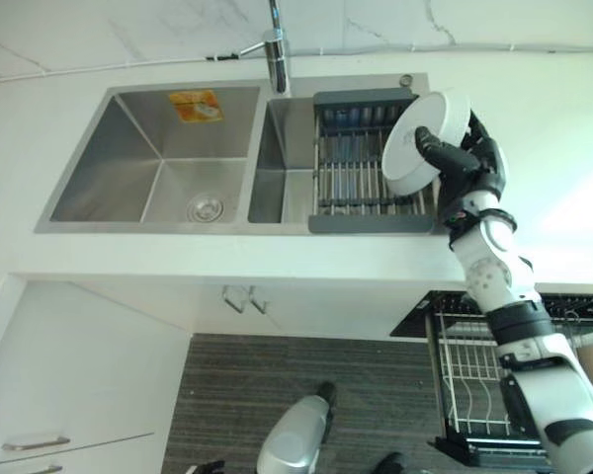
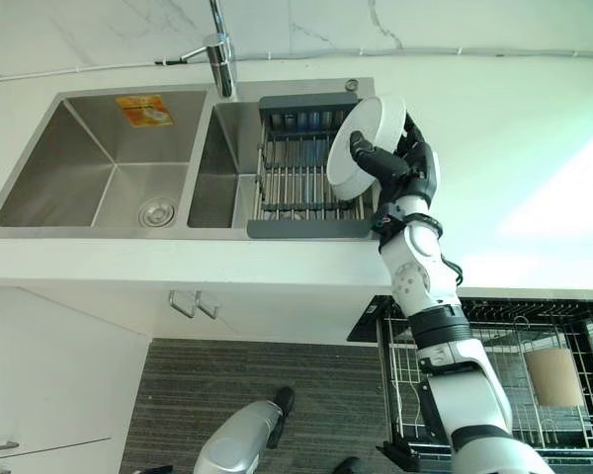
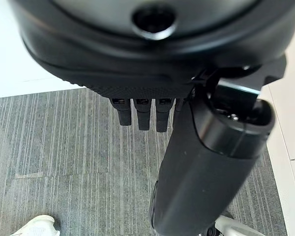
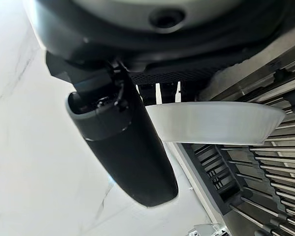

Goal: Place the dishes in the dishwasher.

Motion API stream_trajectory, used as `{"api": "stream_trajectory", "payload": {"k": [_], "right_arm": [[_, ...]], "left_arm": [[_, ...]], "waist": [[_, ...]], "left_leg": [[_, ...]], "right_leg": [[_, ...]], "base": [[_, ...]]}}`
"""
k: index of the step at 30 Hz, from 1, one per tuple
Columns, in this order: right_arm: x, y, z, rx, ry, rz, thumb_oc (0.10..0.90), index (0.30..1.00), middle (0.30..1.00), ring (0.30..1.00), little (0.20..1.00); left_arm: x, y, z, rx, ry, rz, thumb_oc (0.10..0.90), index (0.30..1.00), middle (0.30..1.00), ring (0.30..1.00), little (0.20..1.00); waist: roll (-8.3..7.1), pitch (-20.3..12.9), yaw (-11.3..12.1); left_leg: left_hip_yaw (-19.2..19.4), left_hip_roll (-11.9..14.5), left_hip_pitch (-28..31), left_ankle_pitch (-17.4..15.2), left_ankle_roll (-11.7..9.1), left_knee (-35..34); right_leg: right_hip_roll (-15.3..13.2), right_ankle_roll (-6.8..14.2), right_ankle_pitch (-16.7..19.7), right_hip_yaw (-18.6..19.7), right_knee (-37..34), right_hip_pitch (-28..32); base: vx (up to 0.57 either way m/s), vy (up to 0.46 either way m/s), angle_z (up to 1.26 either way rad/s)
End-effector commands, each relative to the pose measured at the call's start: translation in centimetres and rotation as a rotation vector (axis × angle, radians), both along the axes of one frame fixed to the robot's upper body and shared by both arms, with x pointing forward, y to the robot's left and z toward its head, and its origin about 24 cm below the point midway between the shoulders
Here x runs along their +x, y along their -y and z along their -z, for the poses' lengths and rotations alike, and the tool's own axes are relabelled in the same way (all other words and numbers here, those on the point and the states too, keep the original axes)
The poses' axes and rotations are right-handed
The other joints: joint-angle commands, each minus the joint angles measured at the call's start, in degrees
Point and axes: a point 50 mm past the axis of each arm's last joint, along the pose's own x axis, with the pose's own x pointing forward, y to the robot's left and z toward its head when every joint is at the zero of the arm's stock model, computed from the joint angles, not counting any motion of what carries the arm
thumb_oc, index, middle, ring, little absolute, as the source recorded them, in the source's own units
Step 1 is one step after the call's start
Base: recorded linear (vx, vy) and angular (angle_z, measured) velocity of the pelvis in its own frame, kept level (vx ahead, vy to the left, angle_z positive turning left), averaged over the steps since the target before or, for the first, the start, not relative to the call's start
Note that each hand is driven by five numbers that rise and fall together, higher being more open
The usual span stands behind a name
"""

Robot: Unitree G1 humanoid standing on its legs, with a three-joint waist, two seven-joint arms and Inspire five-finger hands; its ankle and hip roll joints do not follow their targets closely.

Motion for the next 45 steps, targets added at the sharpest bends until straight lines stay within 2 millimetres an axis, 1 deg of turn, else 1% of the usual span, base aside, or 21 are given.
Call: {"api": "stream_trajectory", "payload": {"k": [1,10,13,14,17,21,22,25,26,27,28,30,31,36,37,38,39,42,43,44,45], "right_arm": [[-0.2,-0.1,-6.9,-0.086,0.246,0.018,0.400,0.300,0.300,0.300,0.300],[-0.7,0.4,-7.3,-0.113,0.299,0.103,0.400,0.300,0.300,0.300,0.300],[-1.4,0.0,-7.9,-0.077,0.402,0.113,0.400,0.300,0.300,0.300,0.300],[-2.0,-0.5,-8.3,-0.051,0.473,0.091,0.400,0.300,0.300,0.300,0.300],[-3.2,-1.5,-8.8,-0.020,0.569,0.052,0.400,0.300,0.300,0.300,0.300],[-5.6,-2.9,-8.6,0.055,0.692,-0.002,0.400,0.300,0.300,0.300,0.300],[-5.8,-2.9,-8.5,0.058,0.697,-0.004,0.400,0.300,0.300,0.300,0.300],[-7.5,-3.3,-7.5,0.072,0.735,-0.042,0.400,0.300,0.300,0.300,0.300],[-7.7,-3.3,-7.3,0.073,0.738,-0.045,0.400,0.300,0.300,0.300,0.300],[-8.3,-3.2,-7.1,0.083,0.743,-0.060,0.400,0.300,0.300,0.300,0.300],[-8.6,-3.1,-6.9,0.088,0.745,-0.063,0.400,0.300,0.300,0.300,0.300],[-8.7,-3.0,-6.8,0.089,0.746,-0.060,0.400,0.300,0.300,0.300,0.300],[-9.7,-2.1,-6.0,0.104,0.748,-0.052,0.400,0.300,0.300,0.300,0.300],[-11.6,0.3,-4.8,0.090,0.747,0.016,0.400,0.300,0.300,0.300,0.300],[-12.6,1.8,-3.9,0.070,0.721,0.057,0.400,0.300,0.300,0.300,0.300],[-12.7,2.0,-3.8,0.062,0.717,0.069,0.400,0.300,0.300,0.300,0.300],[-13.2,2.8,-2.9,0.042,0.689,0.092,0.400,0.300,0.300,0.300,0.300],[-13.7,3.6,-1.9,0.016,0.643,0.120,0.400,0.300,0.300,0.300,0.300],[-13.8,4.2,-0.8,0.005,0.596,0.132,0.400,0.300,0.300,0.300,0.300],[-13.8,4.3,-0.4,-0.001,0.571,0.134,0.400,0.300,0.300,0.300,0.300],[-13.7,4.7,0.5,-0.005,0.514,0.139,0.400,0.300,0.300,0.300,0.300]], "left_arm": [[-1.7,-3.0,-0.6,0.092,-0.049,0.030,0.800,0.900,0.900,0.900,0.900],[-1.9,-2.9,-0.6,0.094,-0.048,0.028,0.800,0.900,0.900,0.900,0.900],[-2.1,-2.8,-0.5,0.099,-0.050,0.025,0.800,0.900,0.900,0.900,0.900],[-2.4,-2.8,-0.5,0.104,-0.053,0.022,0.800,0.900,0.900,0.900,0.900],[-2.7,-2.9,-0.4,0.109,-0.061,0.012,0.800,0.900,0.900,0.900,0.900],[-2.9,-2.9,-0.4,0.114,-0.059,-0.011,0.800,0.900,0.900,0.900,0.900],[-2.9,-2.9,-0.4,0.115,-0.059,-0.011,0.800,0.900,0.900,0.900,0.900],[-3.1,-2.5,-0.2,0.117,-0.063,-0.039,0.800,0.900,0.900,0.900,0.900],[-3.1,-2.4,-0.2,0.117,-0.062,-0.042,0.800,0.900,0.900,0.900,0.900],[-2.9,-2.3,-0.1,0.116,-0.059,-0.058,0.800,0.900,0.900,0.900,0.900],[-2.8,-2.2,-0.1,0.113,-0.057,-0.064,0.800,0.900,0.900,0.900,0.900],[-2.8,-2.2,-0.1,0.112,-0.055,-0.065,0.800,0.900,0.900,0.900,0.900],[-2.7,-1.8,0.0,0.104,-0.052,-0.079,0.800,0.900,0.900,0.900,0.900],[-2.3,-1.0,0.2,0.091,-0.043,-0.087,0.800,0.900,0.900,0.900,0.900],[-2.2,-0.6,0.3,0.083,-0.033,-0.097,0.800,0.900,0.900,0.900,0.900],[-2.2,-0.6,0.3,0.082,-0.032,-0.095,0.800,0.900,0.900,0.900,0.900],[-2.3,-0.3,0.3,0.078,-0.028,-0.111,0.800,0.900,0.900,0.900,0.900],[-2.4,-0.1,0.4,0.075,-0.024,-0.120,0.800,0.900,0.900,0.900,0.900],[-2.3,0.0,0.4,0.074,-0.020,-0.127,0.800,0.900,0.900,0.900,0.900],[-2.3,0.0,0.4,0.074,-0.018,-0.130,0.800,0.900,0.900,0.900,0.900],[-2.2,0.1,0.4,0.073,-0.014,-0.136,0.800,0.900,0.900,0.900,0.900]], "waist": [[-0.20,-3.25,-0.01],[-0.78,-3.79,0.11],[-1.27,-4.70,0.15],[-1.53,-5.40,0.03],[-1.99,-6.58,-0.36],[-2.85,-8.13,-2.27],[-2.92,-8.24,-2.42],[-3.69,-9.33,-5.06],[-3.81,-9.48,-5.52],[-3.87,-9.76,-6.67],[-4.05,-10.10,-7.44],[-4.11,-10.21,-7.76],[-4.37,-10.83,-9.74],[-4.84,-11.83,-13.76],[-4.97,-12.06,-15.84],[-4.97,-12.09,-15.99],[-5.03,-12.13,-17.23],[-5.07,-12.07,-18.40],[-5.13,-11.97,-19.22],[-5.15,-11.93,-19.53],[-5.23,-11.85,-20.10]], "left_leg": [[0.58,2.68,0.86,-5.15,-1.35,-2.31],[0.80,3.07,1.24,-5.40,-1.35,-2.31],[1.15,3.36,1.81,-5.65,-1.41,-2.31],[1.53,3.69,2.22,-5.91,-1.46,-2.31],[2.31,4.21,2.97,-6.32,-1.50,-2.31],[4.61,5.51,4.70,-7.45,-1.52,-2.31],[4.80,5.61,4.83,-7.56,-1.51,-2.31],[7.06,6.77,6.38,-8.58,-1.64,-2.31],[7.35,6.92,6.60,-8.76,-1.66,-2.31],[8.45,7.32,6.29,-8.01,-1.35,-2.31],[9.10,7.65,6.48,-8.20,-1.47,-2.31],[9.44,7.82,6.60,-8.31,-1.53,-2.31],[11.03,8.58,7.20,-8.84,-1.75,-2.31],[13.36,9.75,8.13,-9.57,-2.08,-2.31],[14.49,10.18,8.65,-9.94,-2.19,-2.31],[14.63,10.23,8.71,-9.97,-2.19,-2.31],[15.38,10.55,9.09,-10.18,-2.20,-2.31],[16.16,10.94,9.42,-10.37,-2.29,-2.31],[16.62,11.11,9.65,-10.56,-2.33,-2.31],[16.73,11.13,9.72,-10.62,-2.34,-2.31],[16.94,11.18,9.89,-10.79,-2.36,-2.31]], "right_leg": [[-1.76,2.35,-1.61,4.18,-1.09,-0.53],[-1.52,2.35,-1.77,4.08,-1.09,-0.16],[-1.35,2.29,-2.05,4.07,-1.09,0.30],[-1.30,2.30,-2.21,4.04,-1.09,0.54],[-1.19,2.28,-2.43,4.16,-1.09,0.85],[-0.74,2.14,-2.68,5.20,-1.09,0.99],[-0.68,2.11,-2.70,5.32,-1.09,0.98],[0.30,1.60,-2.85,7.28,-1.09,0.44],[0.48,1.51,-2.87,7.61,-1.09,0.32],[0.77,0.88,-1.92,7.90,-1.09,-0.73],[1.06,0.74,-1.91,8.44,-1.09,-1.12],[1.17,0.69,-1.91,8.68,-1.09,-1.25],[1.81,0.48,-1.85,10.09,-1.09,-2.13],[3.39,-0.01,-1.91,13.63,-1.09,-3.67],[4.05,-0.04,-1.82,15.31,-1.09,-4.27],[4.11,-0.04,-1.80,15.49,-1.09,-4.34],[4.38,-0.04,-1.72,16.36,-1.09,-4.59],[4.58,0.00,-1.59,17.17,-1.09,-4.91],[4.73,0.04,-1.52,17.78,-1.09,-5.09],[4.78,0.07,-1.49,17.97,-1.09,-5.15],[4.87,0.13,-1.44,18.36,-1.09,-5.25]], "base": [[0.00,0.000,0.00],[-0.01,-0.017,0.00],[-0.05,-0.072,-0.01],[-0.05,-0.077,-0.02],[-0.06,-0.080,-0.16],[-0.10,-0.099,-0.18],[-0.10,-0.090,-0.26],[-0.12,-0.113,-0.37],[-0.20,-0.097,-0.57],[-0.19,-0.081,-0.47],[-0.18,-0.074,-0.35],[-0.08,-0.074,-0.43],[-0.12,-0.119,-0.44],[-0.11,-0.097,-0.45],[-0.09,-0.068,-0.39],[-0.09,-0.067,-0.28],[-0.03,-0.027,-0.34],[-0.03,-0.025,-0.42],[-0.03,-0.026,-0.32],[-0.03,-0.023,-0.14],[-0.01,-0.015,-0.22]]}}
